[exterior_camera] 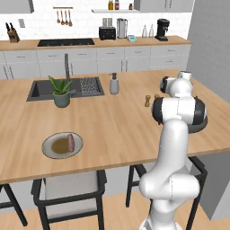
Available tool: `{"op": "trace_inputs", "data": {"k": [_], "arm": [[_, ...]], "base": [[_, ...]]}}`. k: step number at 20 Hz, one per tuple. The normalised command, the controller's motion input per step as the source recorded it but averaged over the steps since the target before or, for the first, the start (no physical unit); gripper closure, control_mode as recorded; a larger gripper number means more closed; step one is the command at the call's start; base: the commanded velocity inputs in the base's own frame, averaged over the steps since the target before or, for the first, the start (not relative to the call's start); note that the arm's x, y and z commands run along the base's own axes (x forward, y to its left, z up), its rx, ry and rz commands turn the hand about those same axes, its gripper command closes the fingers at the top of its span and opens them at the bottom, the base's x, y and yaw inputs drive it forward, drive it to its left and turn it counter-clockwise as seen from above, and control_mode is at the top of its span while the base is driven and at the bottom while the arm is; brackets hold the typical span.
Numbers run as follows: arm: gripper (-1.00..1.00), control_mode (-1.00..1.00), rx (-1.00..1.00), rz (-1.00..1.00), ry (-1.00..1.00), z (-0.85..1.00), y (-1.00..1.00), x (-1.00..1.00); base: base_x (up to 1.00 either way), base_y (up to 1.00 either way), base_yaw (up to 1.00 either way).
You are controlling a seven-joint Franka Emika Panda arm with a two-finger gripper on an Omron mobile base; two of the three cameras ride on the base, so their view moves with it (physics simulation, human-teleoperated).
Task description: Place one bun and one sausage from the bowl on each plate.
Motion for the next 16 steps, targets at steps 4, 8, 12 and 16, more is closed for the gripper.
{"op": "trace_inputs", "data": {"k": [4,8,12,16], "arm": [[1.00,-1.00,0.00,0.00,0.00,-0.06,0.00,0.00],[1.00,-1.00,0.00,0.00,0.00,0.00,0.00,0.00],[1.00,-1.00,0.00,0.00,0.00,-0.01,0.00,0.00],[1.00,-1.00,0.00,0.00,0.00,0.03,0.00,-0.04]], "base": [[0.00,0.00,0.00],[0.00,0.00,0.00],[0.00,0.00,0.00],[0.00,0.00,0.00]]}}
